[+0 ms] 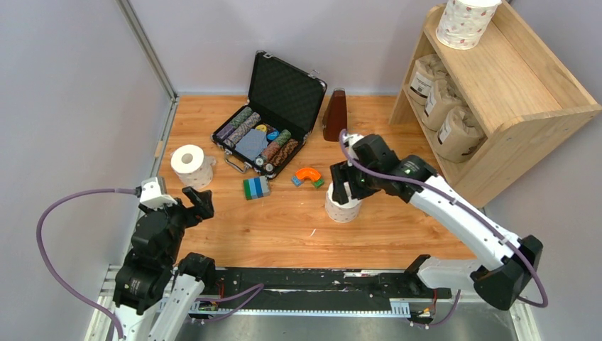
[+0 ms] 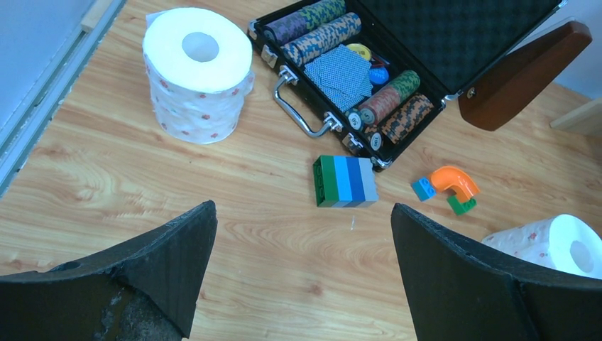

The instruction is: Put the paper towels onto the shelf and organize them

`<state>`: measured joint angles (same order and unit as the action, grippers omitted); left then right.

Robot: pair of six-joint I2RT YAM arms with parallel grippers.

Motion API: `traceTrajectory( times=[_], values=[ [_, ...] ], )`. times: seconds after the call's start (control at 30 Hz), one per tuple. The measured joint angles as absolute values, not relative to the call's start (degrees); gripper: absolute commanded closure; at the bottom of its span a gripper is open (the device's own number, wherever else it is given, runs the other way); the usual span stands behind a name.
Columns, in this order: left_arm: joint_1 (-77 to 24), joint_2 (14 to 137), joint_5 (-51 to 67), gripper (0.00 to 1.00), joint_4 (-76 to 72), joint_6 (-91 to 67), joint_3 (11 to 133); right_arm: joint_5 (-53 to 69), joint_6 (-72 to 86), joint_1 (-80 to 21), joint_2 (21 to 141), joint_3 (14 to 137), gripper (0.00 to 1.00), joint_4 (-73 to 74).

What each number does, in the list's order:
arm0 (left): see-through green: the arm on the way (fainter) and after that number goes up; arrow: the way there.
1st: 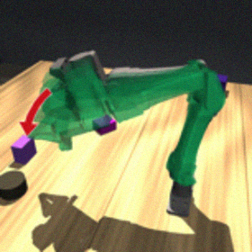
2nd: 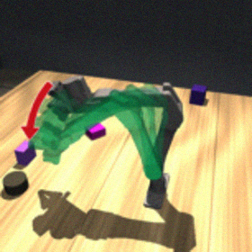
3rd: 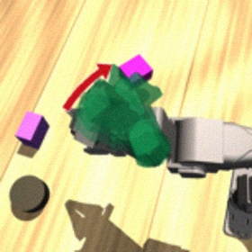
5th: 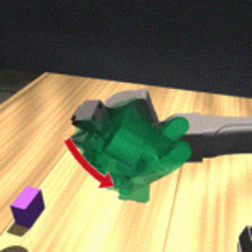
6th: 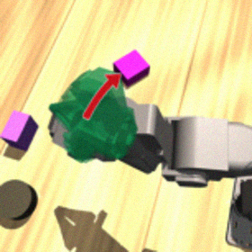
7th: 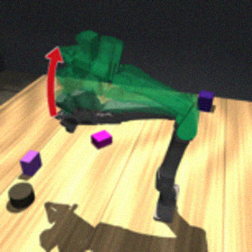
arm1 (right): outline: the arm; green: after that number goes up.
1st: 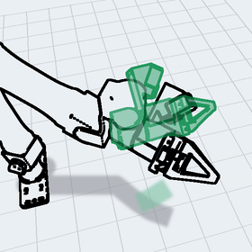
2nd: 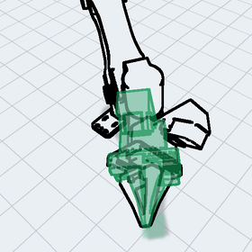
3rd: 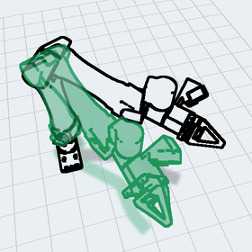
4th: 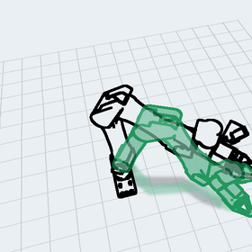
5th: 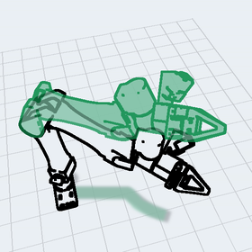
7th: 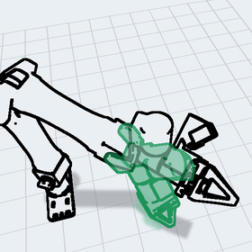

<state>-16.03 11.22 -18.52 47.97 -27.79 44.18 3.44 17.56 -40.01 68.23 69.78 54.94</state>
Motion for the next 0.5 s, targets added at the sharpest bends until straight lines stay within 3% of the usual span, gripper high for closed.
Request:
traceTrajectory(
  times=[0.23, 0.5],
  values=[
    [-16.0, 10.2, -19.0, 0.0, 48.1, -27.9, 44.2, 0.1, 12.6, -47.5, 76.7, 71.0, 0.34, 56.8],
    [-16.0, 9.7, -19.9, 0.0, 48.2, -28.0, 44.2, -5.3, 8.7, -49.0, 82.8, 73.1, 0.36, 57.0]
  ],
)
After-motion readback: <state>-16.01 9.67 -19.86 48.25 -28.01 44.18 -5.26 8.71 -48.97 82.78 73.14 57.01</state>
